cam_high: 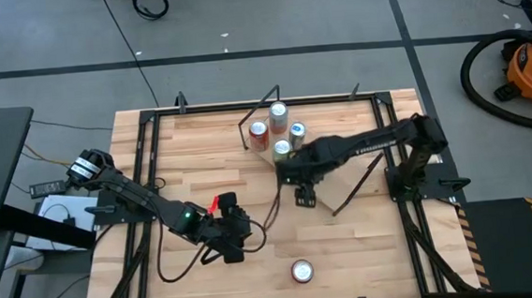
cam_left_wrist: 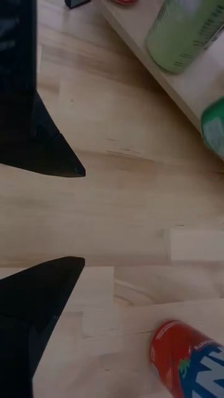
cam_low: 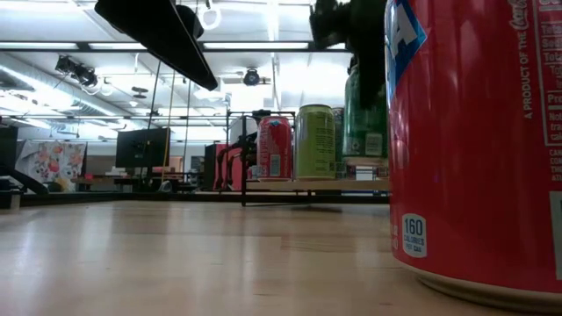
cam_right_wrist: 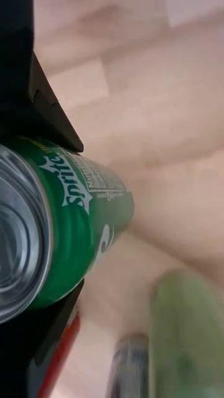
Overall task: Place canned beverage on shelf
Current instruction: Put the green soda can on the shelf, then put the orange soda can on the shelf
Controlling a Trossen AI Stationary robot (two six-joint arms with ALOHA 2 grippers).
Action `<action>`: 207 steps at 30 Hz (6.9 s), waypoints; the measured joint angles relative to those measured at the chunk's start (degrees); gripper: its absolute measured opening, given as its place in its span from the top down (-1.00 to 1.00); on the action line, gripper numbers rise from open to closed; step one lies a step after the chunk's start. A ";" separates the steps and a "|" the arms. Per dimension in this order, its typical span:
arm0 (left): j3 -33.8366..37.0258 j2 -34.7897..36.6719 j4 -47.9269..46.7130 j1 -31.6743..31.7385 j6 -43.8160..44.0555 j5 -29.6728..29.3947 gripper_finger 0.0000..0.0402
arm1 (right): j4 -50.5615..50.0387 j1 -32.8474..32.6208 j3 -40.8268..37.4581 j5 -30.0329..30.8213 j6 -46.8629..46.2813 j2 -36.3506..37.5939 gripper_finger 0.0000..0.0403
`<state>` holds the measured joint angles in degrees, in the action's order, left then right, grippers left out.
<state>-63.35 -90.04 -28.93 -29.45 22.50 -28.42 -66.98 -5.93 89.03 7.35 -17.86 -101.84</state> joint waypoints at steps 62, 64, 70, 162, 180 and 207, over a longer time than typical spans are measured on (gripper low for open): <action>0.00 0.00 0.83 0.04 0.96 0.00 -0.15 | 2.90 11.70 -3.93 -5.28 24.24 -0.02 -0.65; 0.00 0.00 0.83 0.04 0.98 0.00 -0.15 | 2.87 11.76 -3.93 -5.49 24.42 -0.04 -0.65; 0.00 0.00 0.82 0.04 1.48 0.00 -0.15 | 2.89 11.76 -3.96 -5.44 24.54 -0.07 -0.70; -0.02 0.02 9.81 -7.43 13.67 3.37 -0.15 | 17.62 -32.72 14.14 5.59 0.35 -16.25 -0.90; -0.02 0.02 9.01 -7.43 14.38 3.37 -0.15 | 10.93 -29.78 13.81 2.53 -5.08 -21.66 -0.58; -0.02 0.02 8.87 -7.43 14.40 3.39 -0.15 | -8.95 -23.36 13.66 9.62 -12.48 -7.61 -0.63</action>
<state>-63.37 -90.02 -20.05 -36.88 36.90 -25.04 -75.94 -29.29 102.69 16.97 -30.35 -109.45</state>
